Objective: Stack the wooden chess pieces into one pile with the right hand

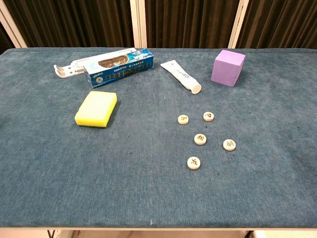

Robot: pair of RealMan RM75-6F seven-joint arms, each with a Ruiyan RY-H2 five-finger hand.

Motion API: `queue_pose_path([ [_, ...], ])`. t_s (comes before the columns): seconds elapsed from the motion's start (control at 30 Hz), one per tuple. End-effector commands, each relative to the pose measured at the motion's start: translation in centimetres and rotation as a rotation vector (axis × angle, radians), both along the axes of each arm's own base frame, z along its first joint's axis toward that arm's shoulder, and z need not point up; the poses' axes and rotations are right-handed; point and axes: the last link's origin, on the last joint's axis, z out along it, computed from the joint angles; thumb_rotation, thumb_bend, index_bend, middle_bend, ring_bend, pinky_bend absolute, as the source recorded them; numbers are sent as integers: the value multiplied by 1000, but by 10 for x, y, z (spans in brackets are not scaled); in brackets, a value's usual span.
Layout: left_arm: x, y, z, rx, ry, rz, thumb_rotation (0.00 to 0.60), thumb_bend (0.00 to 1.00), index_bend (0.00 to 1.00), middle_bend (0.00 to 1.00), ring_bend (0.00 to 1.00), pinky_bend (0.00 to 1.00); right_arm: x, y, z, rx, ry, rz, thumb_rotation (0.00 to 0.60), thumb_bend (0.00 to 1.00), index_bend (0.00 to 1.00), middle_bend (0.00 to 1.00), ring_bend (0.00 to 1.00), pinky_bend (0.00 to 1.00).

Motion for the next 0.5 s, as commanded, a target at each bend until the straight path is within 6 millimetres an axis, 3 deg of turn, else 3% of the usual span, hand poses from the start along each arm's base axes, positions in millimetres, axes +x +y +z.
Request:
queue_pose_path([
  [0.03, 0, 0, 0, -1, -4, -2, 600, 0, 76, 7, 0, 0, 0, 0, -3, 11, 0, 2, 600, 165, 52, 45, 0, 96],
  [0.2, 1, 2, -1, -4, -5, -5, 600, 0, 76, 7, 0, 0, 11, -5, -16, 76, -11, 54, 600, 164, 77, 45, 0, 107],
  [0.5, 4, 3, -5, 3, -14, -18, 600, 0, 76, 7, 0, 0, 85, -34, -89, 411, 67, 352, 600, 214, 216, 45, 0, 115],
])
